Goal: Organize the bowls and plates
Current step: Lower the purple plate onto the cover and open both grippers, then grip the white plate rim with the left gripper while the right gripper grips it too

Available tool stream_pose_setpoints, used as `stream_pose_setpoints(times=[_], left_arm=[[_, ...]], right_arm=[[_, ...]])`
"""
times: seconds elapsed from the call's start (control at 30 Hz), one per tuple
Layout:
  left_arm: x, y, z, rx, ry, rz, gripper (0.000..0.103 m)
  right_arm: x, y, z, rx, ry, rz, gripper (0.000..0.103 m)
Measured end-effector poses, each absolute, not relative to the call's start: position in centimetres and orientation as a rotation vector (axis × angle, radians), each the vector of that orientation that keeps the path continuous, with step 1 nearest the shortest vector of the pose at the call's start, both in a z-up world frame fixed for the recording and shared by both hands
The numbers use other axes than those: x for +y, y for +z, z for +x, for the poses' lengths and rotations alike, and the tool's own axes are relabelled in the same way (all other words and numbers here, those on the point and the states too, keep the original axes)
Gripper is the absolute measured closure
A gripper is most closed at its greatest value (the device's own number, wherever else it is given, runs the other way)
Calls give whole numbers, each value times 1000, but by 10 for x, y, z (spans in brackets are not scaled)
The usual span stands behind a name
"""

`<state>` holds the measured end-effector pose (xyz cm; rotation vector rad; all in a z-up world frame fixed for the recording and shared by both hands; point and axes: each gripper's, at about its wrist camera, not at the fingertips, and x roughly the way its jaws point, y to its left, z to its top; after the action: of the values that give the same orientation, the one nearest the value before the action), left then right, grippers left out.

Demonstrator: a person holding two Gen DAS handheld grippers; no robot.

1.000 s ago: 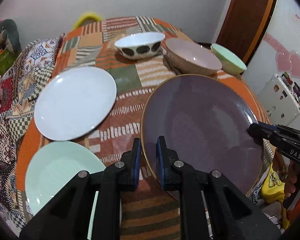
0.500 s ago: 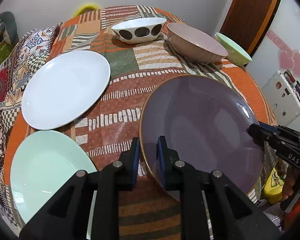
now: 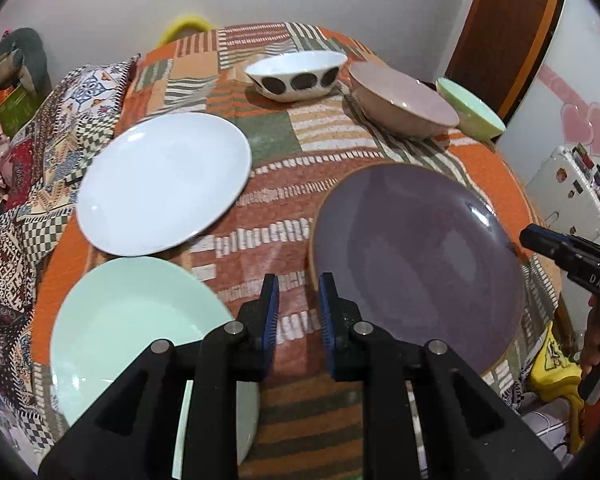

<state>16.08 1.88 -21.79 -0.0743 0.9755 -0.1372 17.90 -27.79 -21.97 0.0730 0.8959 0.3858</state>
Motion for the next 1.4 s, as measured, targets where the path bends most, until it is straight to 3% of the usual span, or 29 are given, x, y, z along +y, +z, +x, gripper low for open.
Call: stream_pose_setpoints(times=[0.23,0.37,0.53,0.8,1.07,1.4], left_arm=[[53,-179,146,867,-68,-102,79],[75,-155,137,796,-19,-119,75],[107,-125,126,700,65,-125,62],[155,-103,135,659,178,-94,62],[194,-113,169,700,210,-105,57],[230,-179,231,857,190,-151,57]], right_arm=[[-258,-183,177,795,428,46,78],[-237,-167,177,738,466,27,69],[-205,-152,181,685,530,-1,65],[-147,-142,195,632,619,-33,56],[-101,-142,212,616,692,-31,50],[-60,-165,250,691,676,-95,50]])
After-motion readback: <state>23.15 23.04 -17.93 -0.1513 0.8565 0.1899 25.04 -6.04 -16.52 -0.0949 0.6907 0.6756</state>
